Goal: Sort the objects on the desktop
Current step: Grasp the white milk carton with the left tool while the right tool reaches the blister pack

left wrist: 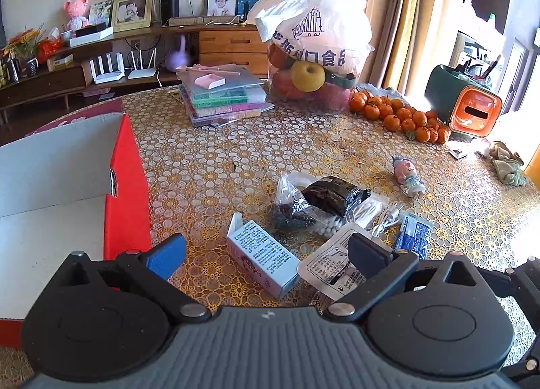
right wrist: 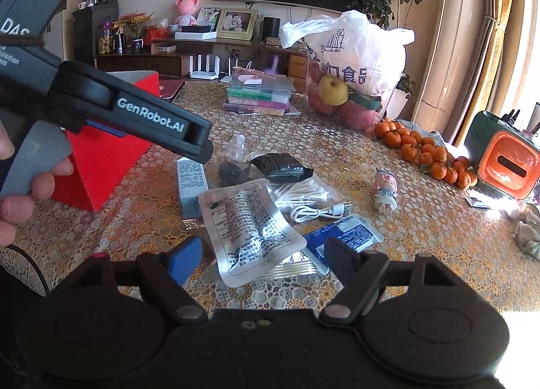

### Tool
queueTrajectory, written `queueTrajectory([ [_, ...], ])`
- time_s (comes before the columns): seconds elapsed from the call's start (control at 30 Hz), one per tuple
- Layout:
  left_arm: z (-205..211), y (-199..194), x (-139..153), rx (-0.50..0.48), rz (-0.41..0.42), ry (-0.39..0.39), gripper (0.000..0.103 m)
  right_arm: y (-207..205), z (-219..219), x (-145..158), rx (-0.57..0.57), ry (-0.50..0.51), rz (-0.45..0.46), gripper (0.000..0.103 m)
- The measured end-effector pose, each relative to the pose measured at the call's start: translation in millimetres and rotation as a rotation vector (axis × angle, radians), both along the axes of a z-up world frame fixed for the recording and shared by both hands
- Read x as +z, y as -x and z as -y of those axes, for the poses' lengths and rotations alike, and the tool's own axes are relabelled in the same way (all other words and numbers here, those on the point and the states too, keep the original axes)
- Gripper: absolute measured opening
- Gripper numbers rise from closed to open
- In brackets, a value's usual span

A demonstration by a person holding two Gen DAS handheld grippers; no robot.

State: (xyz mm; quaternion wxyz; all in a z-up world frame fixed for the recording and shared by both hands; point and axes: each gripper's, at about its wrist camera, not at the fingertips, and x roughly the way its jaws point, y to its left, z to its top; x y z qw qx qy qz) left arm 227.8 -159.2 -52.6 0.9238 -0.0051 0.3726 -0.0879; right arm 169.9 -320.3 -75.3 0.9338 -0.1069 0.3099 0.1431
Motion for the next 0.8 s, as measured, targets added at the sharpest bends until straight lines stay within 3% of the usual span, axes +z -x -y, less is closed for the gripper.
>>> queueTrajectory([
  [0.47,16.9,-28.1,-12.3,0.070,0.010,-0.105,0.102,-20.2,-7.1,-12.2,0.025,0.048,-0.005,0.075],
  [0.6,21.8,-30.3,-12.5,0.068,-0.004,-0.076,0.094,-21.7,-10.0,-13.8,0.040,0.059,0.002,0.075],
  [0.8,26.4,-38.6,-21.0,0.067,-0.047,-0.055,0.094,-24.7,-12.0,-15.4,0.049,0.066,0.005,0.075],
])
